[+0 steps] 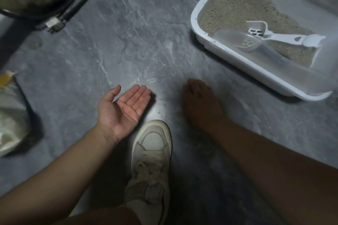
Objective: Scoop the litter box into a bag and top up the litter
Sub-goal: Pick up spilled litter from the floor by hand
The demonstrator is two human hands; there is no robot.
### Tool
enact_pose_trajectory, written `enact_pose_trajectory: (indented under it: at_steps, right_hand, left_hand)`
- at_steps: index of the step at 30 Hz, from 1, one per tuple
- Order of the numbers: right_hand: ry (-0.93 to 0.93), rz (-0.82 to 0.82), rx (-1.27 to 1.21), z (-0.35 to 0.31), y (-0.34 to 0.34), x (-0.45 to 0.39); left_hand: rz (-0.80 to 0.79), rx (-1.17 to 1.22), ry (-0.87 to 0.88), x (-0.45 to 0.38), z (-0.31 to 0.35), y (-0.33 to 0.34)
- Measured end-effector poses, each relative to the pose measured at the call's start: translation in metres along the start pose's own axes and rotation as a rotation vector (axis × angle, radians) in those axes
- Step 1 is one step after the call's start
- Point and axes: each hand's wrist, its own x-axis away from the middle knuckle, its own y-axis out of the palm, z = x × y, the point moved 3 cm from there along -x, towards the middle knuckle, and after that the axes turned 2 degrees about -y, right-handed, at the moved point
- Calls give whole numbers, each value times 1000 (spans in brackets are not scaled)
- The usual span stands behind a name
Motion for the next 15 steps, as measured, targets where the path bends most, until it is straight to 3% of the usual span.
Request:
enact_pose_trajectory:
  at_steps: [6,15]
  right_hand:
    - [68,-2,-77,9,-4,-15]
    - [-75,-134,0,-6,-13,-27]
  left_hand:
    - [2,22,14,7,-3,-9]
    - [-3,-14,24,7,-1,-7]
